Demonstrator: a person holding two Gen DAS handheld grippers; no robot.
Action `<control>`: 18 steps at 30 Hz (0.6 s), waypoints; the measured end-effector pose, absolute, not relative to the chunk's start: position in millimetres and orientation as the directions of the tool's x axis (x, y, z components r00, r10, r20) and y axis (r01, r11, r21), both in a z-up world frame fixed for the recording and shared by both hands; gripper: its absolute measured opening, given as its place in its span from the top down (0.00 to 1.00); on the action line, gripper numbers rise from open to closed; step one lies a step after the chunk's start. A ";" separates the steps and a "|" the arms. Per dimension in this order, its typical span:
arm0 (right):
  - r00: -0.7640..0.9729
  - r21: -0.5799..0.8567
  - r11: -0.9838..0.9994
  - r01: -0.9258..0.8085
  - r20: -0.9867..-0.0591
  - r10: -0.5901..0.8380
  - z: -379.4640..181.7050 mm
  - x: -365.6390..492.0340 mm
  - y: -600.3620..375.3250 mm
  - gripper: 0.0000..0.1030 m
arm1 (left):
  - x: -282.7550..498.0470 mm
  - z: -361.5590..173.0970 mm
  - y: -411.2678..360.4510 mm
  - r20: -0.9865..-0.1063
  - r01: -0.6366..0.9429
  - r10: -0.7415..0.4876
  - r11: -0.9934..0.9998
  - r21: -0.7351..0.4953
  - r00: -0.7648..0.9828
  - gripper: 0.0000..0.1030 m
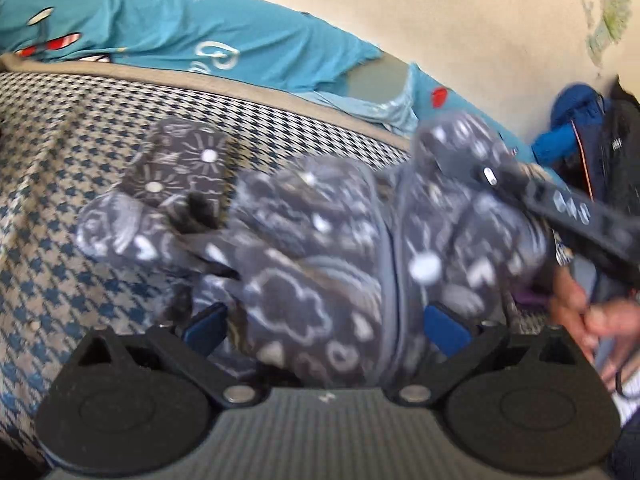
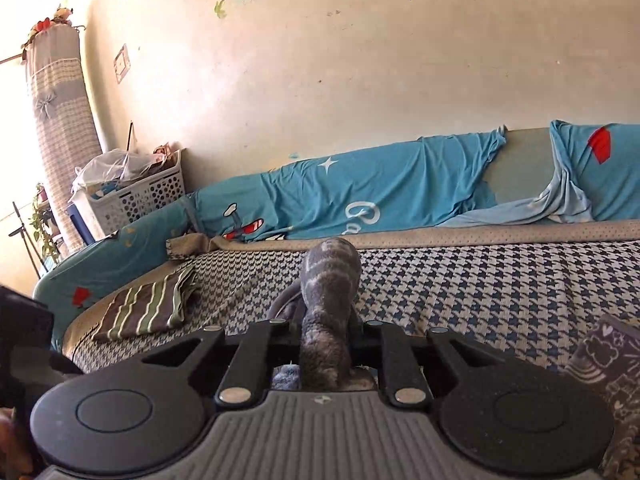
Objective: Fold clothes
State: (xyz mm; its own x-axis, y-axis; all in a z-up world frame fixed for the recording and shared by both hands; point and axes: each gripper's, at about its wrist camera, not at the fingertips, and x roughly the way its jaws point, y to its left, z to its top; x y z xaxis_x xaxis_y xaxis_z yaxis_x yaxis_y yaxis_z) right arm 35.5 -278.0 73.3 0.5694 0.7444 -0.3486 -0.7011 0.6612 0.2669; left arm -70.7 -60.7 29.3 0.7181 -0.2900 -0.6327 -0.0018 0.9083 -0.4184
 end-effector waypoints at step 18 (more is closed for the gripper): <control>0.594 0.328 0.635 -0.699 -0.228 0.772 98.3 111.0 -269.3 0.85 | 27.3 29.4 -82.4 -0.679 -0.047 -0.240 0.926 -0.375 0.694 0.00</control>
